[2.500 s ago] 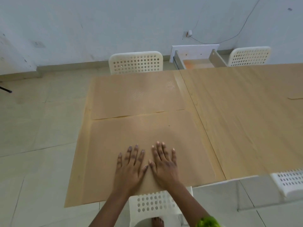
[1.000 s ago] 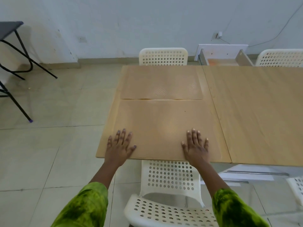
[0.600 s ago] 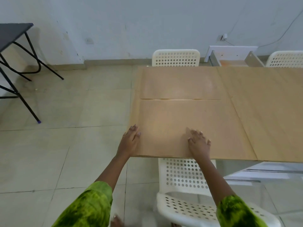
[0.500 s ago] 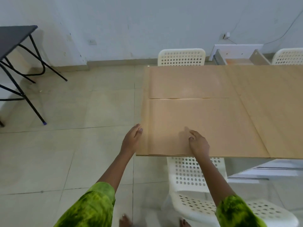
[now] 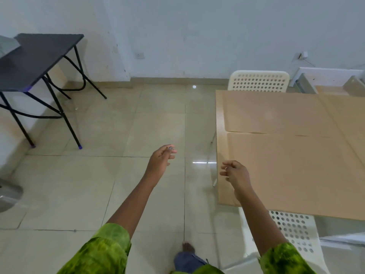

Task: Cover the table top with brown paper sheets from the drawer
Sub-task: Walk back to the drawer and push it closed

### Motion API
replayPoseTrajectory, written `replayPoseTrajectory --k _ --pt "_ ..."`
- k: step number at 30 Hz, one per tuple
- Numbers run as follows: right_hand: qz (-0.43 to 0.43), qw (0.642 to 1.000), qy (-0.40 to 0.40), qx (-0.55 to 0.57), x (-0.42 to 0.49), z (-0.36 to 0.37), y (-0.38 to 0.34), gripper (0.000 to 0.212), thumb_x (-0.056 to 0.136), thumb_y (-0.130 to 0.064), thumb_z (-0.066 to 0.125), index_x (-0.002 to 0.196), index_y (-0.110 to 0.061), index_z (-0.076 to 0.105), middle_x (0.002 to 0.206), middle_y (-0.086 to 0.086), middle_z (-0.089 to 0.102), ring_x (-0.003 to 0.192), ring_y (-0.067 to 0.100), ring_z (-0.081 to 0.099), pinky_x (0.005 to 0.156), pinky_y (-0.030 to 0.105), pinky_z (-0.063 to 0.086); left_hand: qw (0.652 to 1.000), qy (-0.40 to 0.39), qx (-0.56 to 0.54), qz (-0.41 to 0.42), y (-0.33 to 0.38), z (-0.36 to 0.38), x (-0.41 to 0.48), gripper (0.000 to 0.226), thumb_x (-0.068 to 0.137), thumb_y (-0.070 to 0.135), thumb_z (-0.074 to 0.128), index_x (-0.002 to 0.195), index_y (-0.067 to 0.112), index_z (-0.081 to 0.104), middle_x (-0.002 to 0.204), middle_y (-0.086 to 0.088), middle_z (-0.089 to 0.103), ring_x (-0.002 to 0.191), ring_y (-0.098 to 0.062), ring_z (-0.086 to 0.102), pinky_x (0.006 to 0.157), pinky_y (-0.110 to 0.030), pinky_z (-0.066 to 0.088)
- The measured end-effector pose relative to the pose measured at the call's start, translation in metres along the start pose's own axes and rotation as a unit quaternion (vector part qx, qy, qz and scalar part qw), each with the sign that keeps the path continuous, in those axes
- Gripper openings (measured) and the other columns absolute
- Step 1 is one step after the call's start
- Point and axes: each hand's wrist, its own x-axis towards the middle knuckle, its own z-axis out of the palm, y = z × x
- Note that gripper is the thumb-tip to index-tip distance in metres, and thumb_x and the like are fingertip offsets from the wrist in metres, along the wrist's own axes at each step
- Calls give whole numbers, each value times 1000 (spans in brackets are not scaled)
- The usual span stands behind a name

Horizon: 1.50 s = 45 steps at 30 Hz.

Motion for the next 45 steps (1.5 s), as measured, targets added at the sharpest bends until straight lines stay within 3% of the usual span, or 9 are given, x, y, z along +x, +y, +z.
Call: replayPoseTrajectory --k 4,10,19,31,35,45 --pt "2 999 -18 50 27 35 -27 23 91 -2 41 89 -14 60 88 5 61 73 18 59 65 24 43 1000 -20 16 -5 11 -20 52 31 98 24 41 121 10 56 107 -3 63 97 -20 60 72 -25 44" --pt "-7 996 -8 90 98 74 -95 19 91 -2 43 97 -8 60 92 10 63 74 21 60 66 26 45 999 -44 15 9 58 -37 159 28 97 24 42 117 11 57 106 -3 63 97 -22 61 73 -26 45" --pt "-54 991 6 122 210 117 -218 21 91 1 40 95 -9 58 92 10 60 71 18 58 66 26 45 994 -95 16 46 135 -53 312 31 97 21 42 122 5 55 111 -7 63 94 -21 60 74 -27 46" --pt "-58 972 122 191 348 178 -323 21 92 1 38 97 -6 57 98 14 60 73 19 59 68 27 46 972 -217 -19 86 208 -65 537 21 96 18 45 110 13 60 99 -2 67 85 -18 65 74 -28 48" --pt "-49 965 159 202 387 180 -344 21 92 0 38 94 -8 57 99 13 61 73 18 60 66 26 47 962 -258 -21 91 224 -44 590 16 96 19 45 97 21 61 96 0 67 84 -18 65 74 -28 47" --pt "-36 943 242 224 528 125 -392 21 93 0 39 97 -7 58 94 10 62 74 18 61 69 27 49 928 -356 15 107 271 92 733 20 97 17 43 107 14 60 97 0 67 84 -16 64 76 -28 48"
